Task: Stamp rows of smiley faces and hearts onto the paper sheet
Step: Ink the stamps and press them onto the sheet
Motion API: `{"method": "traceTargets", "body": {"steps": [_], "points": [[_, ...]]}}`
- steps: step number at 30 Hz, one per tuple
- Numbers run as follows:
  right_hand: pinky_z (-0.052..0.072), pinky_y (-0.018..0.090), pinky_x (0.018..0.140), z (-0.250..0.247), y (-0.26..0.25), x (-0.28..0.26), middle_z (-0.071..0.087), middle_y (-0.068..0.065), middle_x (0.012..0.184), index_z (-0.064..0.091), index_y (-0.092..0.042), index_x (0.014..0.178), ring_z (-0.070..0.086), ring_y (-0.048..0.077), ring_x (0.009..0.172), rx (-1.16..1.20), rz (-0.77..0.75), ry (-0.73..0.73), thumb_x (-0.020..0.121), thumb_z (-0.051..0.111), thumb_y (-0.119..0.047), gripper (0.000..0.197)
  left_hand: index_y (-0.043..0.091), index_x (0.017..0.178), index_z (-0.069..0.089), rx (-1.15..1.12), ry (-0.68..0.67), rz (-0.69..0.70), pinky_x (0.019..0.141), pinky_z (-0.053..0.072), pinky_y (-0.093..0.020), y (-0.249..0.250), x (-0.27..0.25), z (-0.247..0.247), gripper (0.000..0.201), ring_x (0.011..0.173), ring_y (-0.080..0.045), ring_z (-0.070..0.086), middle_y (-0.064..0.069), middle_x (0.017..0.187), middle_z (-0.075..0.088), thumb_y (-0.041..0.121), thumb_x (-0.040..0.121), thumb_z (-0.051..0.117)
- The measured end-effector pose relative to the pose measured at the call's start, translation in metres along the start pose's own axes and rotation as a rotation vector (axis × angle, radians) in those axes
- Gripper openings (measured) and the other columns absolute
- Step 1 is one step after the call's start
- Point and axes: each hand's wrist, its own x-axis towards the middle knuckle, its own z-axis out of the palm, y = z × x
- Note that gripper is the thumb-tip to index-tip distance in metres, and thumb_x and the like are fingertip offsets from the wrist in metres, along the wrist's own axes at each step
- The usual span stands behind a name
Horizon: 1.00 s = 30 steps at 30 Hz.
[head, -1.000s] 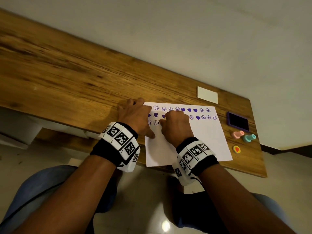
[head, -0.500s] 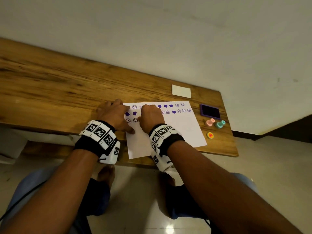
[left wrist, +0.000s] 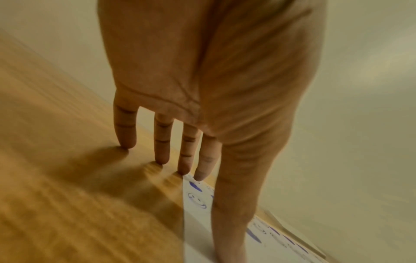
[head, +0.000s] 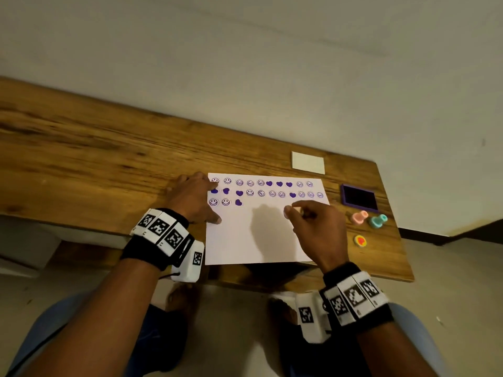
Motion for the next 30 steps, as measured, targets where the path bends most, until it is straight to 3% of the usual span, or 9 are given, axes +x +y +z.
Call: {"method": "traceTargets", "body": {"steps": [4,14,18,21,30], "points": [[0.060,0.042,0.072,0.007,0.011,-0.005,0.072,-0.008,0.075,0.078,-0.022,0.098,0.070,0.012,0.070,0.105,0.021,0.018,0.086,0.069,-0.046,0.029,0.027,0.140,0.044,-0.026,0.024,-0.005,0.110,0.030,-0.047,0.001,0.002,0.002,0.091,0.133,-0.026,0.033,0.006,0.144,0.039,0.043,0.061,0.087],[0.058,0.036,0.069,0.006,0.012,-0.004,0.071,-0.009,0.072,0.078,-0.021,0.097,0.067,0.009,0.066,0.119,-0.054,-0.047,0.087,0.072,-0.039,0.021,0.020,0.134,0.054,-0.160,0.086,0.032,0.110,0.036,-0.044,-0.010,0.012,0.011,0.080,0.129,-0.025,0.044,0.002,0.141,0.050,0.028,0.062,0.088],[0.055,0.029,0.066,0.004,0.010,-0.004,0.068,-0.012,0.071,0.077,-0.021,0.096,0.065,0.006,0.066,0.130,-0.102,-0.040,0.088,0.073,-0.036,0.018,0.019,0.134,0.055,-0.214,0.137,0.059,0.113,0.033,-0.042,-0.015,0.017,0.014,0.067,0.132,-0.026,0.043,0.000,0.144,0.048,0.019,0.072,0.081],[0.047,0.017,0.065,0.003,0.011,-0.007,0.066,-0.014,0.074,0.077,-0.019,0.100,0.062,0.001,0.069,0.114,-0.135,-0.029,0.088,0.073,-0.035,0.020,0.016,0.135,0.054,-0.245,0.179,0.063,0.115,0.032,-0.040,-0.015,0.018,0.014,0.062,0.134,-0.025,0.042,-0.002,0.145,0.048,0.014,0.077,0.077],[0.042,0.012,0.064,-0.003,0.015,-0.009,0.062,-0.015,0.076,0.077,-0.016,0.105,0.058,-0.002,0.068,0.096,-0.173,-0.026,0.088,0.073,-0.033,0.024,0.011,0.135,0.054,-0.238,0.199,0.039,0.115,0.030,-0.043,-0.009,0.013,0.010,0.055,0.135,-0.026,0.041,-0.004,0.148,0.044,0.022,0.084,0.072]]}}
